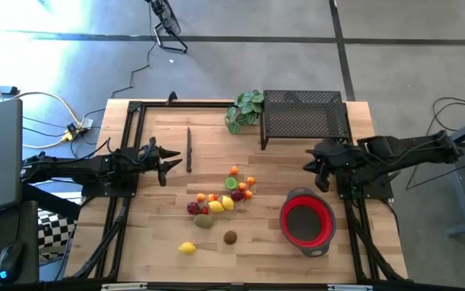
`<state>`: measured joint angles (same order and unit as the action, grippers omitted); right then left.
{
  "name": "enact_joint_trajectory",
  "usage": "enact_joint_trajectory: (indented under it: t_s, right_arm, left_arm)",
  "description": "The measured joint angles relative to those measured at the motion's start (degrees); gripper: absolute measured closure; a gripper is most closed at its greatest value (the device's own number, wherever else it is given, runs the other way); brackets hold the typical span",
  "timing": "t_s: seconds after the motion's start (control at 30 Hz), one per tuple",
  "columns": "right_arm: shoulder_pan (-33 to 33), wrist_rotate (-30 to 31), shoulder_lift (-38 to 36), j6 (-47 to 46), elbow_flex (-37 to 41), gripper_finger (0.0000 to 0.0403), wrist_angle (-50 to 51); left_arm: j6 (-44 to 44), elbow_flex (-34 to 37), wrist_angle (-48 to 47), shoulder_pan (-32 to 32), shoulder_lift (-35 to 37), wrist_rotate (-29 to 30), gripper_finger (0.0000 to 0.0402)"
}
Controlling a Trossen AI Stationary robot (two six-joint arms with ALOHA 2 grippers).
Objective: Pick & Place Fruit
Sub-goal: Put the red strainer bowl on the shelf
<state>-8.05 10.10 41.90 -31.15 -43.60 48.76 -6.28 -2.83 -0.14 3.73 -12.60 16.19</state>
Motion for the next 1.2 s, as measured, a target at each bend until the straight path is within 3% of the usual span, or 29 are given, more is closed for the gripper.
enact_joint_trajectory:
  t_s: [0.3,0.47,0.6,1.0,1.2]
  right_arm:
    - [0.0,-10.0,3.6,-8.3,0.0,0.0400,11.3]
    - [0.0,-18.1,6.2,-9.4,0.0,0.0400,12.5]
    - [0.0,-21.0,8.9,-12.3,0.0,0.0400,13.7]
    - [-3.1,-21.0,16.6,-14.3,0.0,0.0400,18.3]
    - [-3.1,-17.5,17.1,-17.1,0.0,0.0394,18.3]
  left_arm:
    - [0.0,0.0,0.0,0.0,0.0,0.0,0.0274]
    - [0.0,0.0,0.0,0.0,0.0,0.0,0.0274]
    - [0.0,0.0,0.0,0.0,0.0,0.0,0.0274]
    - [0.0,0.0,0.0,0.0,0.0,0.0,0.0274]
    - [0.0,0.0,0.0,0.0,0.0,0.0,0.0274]
